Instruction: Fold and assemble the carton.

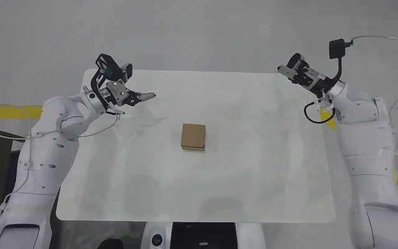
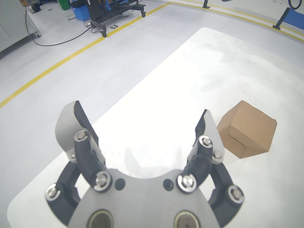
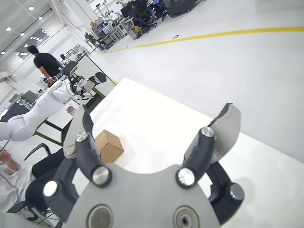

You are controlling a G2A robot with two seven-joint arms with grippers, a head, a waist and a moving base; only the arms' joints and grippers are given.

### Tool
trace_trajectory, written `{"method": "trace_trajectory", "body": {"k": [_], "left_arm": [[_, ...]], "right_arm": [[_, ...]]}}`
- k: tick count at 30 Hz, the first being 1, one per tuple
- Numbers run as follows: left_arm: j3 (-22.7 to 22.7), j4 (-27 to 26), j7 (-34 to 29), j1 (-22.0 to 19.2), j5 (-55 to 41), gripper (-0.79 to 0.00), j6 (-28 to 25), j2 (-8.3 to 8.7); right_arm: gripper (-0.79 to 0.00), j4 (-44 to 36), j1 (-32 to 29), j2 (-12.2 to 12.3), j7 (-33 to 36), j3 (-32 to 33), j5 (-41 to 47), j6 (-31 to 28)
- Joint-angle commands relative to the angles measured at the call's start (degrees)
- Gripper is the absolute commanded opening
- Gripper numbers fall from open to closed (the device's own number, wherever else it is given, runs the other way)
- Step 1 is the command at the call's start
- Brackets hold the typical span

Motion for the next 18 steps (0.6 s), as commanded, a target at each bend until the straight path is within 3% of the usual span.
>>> {"method": "trace_trajectory", "body": {"k": [1,6,18], "left_arm": [[-0.54,-0.17,-0.19,0.09,-0.28,0.000,0.38,0.07],[-2.04,-1.16,-0.35,0.58,-0.11,0.000,1.91,0.27],[-2.04,-1.16,-0.35,0.58,-0.10,0.000,1.91,0.27]], "right_arm": [[0.000,-1.02,-0.36,0.26,-1.54,0.60,-2.21,0.85],[0.000,-3.09,-0.78,0.69,-5.82,1.64,-5.96,2.62],[-0.001,-3.08,-0.78,0.69,-5.82,1.64,-5.96,2.62]]}}
